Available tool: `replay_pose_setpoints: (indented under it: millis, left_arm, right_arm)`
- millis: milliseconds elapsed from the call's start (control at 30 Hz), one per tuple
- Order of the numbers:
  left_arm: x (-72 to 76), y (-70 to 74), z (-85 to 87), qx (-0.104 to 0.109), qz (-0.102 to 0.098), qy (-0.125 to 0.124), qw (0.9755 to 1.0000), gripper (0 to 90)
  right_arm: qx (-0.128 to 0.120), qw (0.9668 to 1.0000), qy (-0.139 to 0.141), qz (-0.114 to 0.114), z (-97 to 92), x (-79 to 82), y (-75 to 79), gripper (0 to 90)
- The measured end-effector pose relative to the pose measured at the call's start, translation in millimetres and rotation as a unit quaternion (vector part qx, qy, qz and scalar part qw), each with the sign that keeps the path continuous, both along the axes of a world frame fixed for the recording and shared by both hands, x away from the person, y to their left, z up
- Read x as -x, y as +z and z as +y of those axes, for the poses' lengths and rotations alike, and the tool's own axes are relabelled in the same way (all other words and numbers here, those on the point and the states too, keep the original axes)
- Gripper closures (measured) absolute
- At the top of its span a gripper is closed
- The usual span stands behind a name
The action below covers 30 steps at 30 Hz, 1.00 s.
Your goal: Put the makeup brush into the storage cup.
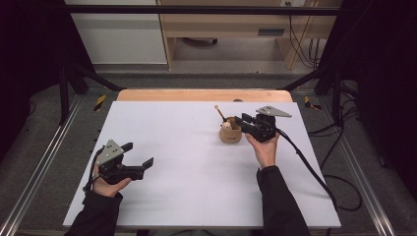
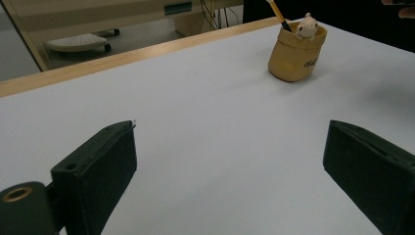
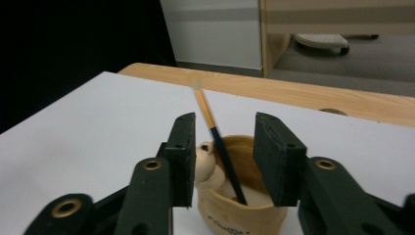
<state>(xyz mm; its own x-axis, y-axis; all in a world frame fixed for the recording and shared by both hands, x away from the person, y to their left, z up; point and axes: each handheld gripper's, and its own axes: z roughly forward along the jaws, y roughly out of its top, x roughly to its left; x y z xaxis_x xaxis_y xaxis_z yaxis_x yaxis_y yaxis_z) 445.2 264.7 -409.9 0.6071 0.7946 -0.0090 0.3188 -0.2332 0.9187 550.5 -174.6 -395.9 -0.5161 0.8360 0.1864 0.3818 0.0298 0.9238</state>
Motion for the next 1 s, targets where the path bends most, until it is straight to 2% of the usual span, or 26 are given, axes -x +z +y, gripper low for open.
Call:
replay_pose_setpoints:
  millis: [100, 133, 167, 267, 533, 667, 733, 800, 900, 1000]
  left_arm:
    - [0.0, 0.0, -0.1, 0.000, 0.000, 0.000, 1.0000, 5.3]
    - [0.0, 0.0, -0.1, 0.000, 0.000, 0.000, 1.0000, 5.3]
    - [-0.1, -0.2, -0.1, -0.001, 0.000, 0.001, 1.0000, 5.3]
    - [-0.2, -0.7, -0.4, -0.001, 0.001, 0.001, 1.0000, 5.3]
    - [-0.3, -1.2, -0.5, -0.001, 0.002, 0.002, 1.0000, 5.2]
    - [-0.3, -1.8, -1.1, -0.004, 0.003, 0.002, 1.0000, 5.0]
    - [-0.1, -1.9, -1.1, -0.004, 0.003, 0.001, 1.0000, 4.9]
    - [0.1, -1.7, -0.8, -0.003, 0.002, 0.002, 1.0000, 4.9]
    - [0.6, -1.8, -0.2, -0.002, 0.002, 0.003, 1.0000, 4.9]
    - [0.9, -2.7, -0.2, -0.003, 0.004, 0.003, 1.0000, 4.8]
  right_arm:
    - [0.002, 0.9999, 0.013, -0.010, -2.9, 13.2, 1.9, 52.1]
    - [0.002, 0.9999, 0.013, -0.010, -2.9, 13.2, 1.9, 52.1]
    - [0.003, 0.9996, 0.022, -0.015, -5.5, 21.4, 2.1, 47.4]
    - [0.006, 0.9993, 0.034, -0.016, -10.2, 32.9, 2.0, 41.7]
    - [0.005, 0.9990, 0.041, -0.021, -23.1, 58.8, 1.1, 30.5]
    - [0.005, 0.9988, 0.042, -0.025, -26.2, 66.9, -0.2, 25.3]
    - [0.007, 0.9988, 0.041, -0.025, -28.2, 70.7, -1.7, 21.7]
    - [0.019, 0.9988, 0.038, -0.023, -30.2, 76.4, -3.2, 17.5]
    - [0.000, 0.9988, 0.041, -0.026, -33.7, 83.2, -5.7, 15.5]
    - [0.002, 0.9990, 0.037, -0.024, -36.1, 86.7, -7.1, 12.7]
